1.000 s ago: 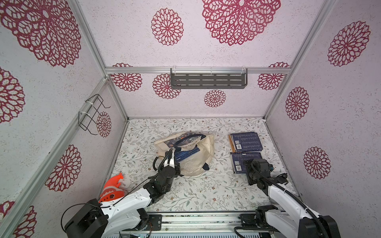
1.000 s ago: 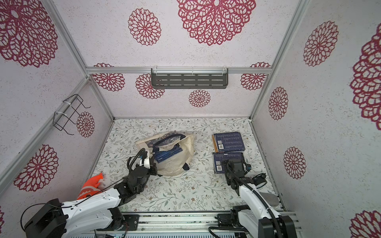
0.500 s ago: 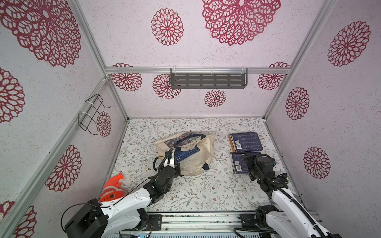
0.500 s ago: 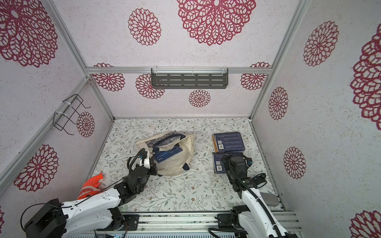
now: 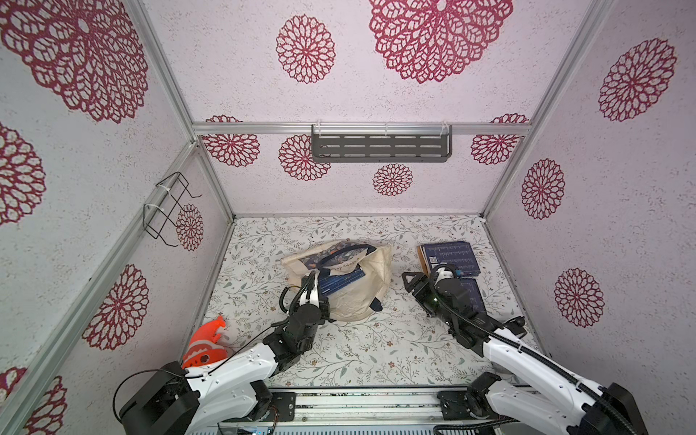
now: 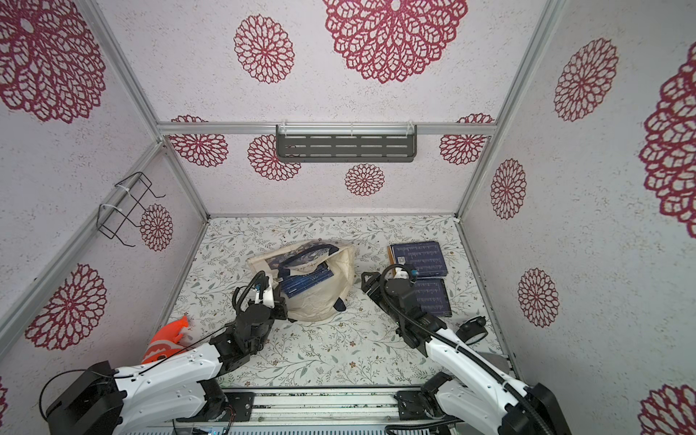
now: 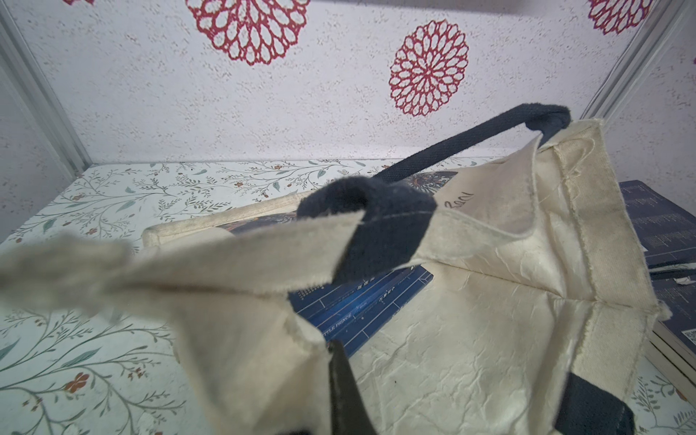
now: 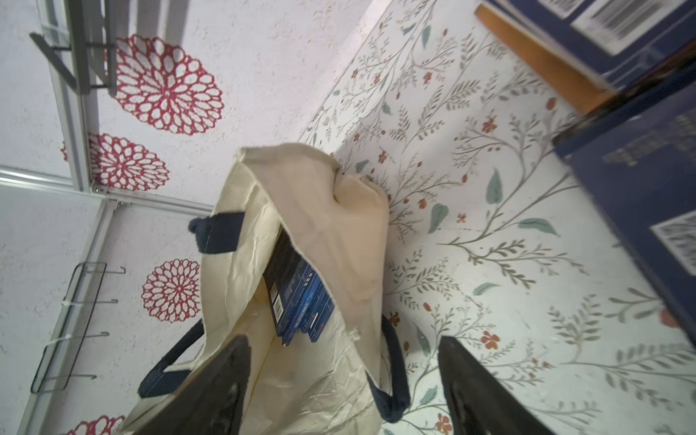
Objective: Take out the books from the canvas bag
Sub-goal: Pick up the book from the canvas bag.
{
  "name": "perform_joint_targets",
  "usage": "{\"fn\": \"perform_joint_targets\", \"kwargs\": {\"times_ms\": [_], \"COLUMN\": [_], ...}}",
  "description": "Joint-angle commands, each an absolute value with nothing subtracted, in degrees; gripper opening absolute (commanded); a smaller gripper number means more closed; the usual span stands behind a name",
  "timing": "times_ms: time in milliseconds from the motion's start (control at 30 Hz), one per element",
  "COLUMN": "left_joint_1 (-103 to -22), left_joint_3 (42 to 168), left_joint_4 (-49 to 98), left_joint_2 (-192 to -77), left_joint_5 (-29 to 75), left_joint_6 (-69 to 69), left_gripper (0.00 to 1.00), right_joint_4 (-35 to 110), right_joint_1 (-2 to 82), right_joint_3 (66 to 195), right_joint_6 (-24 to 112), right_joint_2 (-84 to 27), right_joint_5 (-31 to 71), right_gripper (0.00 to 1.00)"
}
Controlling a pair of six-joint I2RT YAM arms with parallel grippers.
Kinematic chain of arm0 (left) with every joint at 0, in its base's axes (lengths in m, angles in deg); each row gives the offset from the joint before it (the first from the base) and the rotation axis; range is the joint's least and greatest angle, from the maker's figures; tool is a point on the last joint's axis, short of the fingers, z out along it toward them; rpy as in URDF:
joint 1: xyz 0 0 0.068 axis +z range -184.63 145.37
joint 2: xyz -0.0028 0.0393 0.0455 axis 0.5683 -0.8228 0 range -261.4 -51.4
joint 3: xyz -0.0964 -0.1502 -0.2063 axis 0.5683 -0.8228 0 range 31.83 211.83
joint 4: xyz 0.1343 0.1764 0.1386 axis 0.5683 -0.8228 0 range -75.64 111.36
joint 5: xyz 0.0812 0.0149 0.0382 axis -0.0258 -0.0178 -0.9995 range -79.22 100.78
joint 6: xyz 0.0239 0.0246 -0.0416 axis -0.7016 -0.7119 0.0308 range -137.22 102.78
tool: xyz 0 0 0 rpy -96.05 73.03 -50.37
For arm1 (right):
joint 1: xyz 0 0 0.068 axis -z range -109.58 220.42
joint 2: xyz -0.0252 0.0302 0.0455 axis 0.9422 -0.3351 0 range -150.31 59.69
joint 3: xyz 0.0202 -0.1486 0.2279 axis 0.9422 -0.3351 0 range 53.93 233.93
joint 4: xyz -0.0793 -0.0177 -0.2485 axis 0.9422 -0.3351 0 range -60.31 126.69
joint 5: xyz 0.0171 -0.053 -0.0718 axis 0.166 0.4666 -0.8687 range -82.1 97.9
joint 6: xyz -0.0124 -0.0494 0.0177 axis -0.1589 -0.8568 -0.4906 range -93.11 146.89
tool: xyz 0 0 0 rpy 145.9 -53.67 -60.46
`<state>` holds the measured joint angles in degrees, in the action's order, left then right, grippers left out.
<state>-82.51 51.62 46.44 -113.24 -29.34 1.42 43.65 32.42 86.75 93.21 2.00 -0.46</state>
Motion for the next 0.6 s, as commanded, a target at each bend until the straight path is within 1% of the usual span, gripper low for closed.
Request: {"fn": "perform_joint_targets", "kwargs": {"times_ms": [0, 100, 333, 500, 567], "left_joint_1": [-83.7, -83.8, -83.8, -83.8, -83.8], "left_joint_3": [52.2, 51.9, 51.3, 50.7, 50.6], "left_joint_4": [49.2, 49.8, 50.0, 49.9, 50.0], "left_joint_2": [-113.1, -112.8, -111.4, -110.1, -109.7], "left_joint_5": [-30.3, -30.0, -28.7, -27.7, -27.5], "left_joint_6": [1.2, 1.2, 1.0, 1.0, 1.0], "left_gripper": [0.0, 0.0, 0.0, 0.0, 0.0], "right_joint_4": [49.9, 52.7, 56.7, 58.6, 60.2], "right_joint_1": [27.8, 24.2, 18.2, 16.6, 16.6], "right_joint_3": [89.5, 92.5, 99.6, 103.9, 105.2], "right_joint_6": [91.8, 91.4, 91.6, 93.4, 93.8], "right_joint_2": [-1.9, -7.9, -20.6, -29.5, -32.5], "right_joint_5": [-4.2, -3.7, -3.9, -3.0, -2.0], "right_gripper": [0.78, 0.77, 0.71, 0.67, 0.63]}}
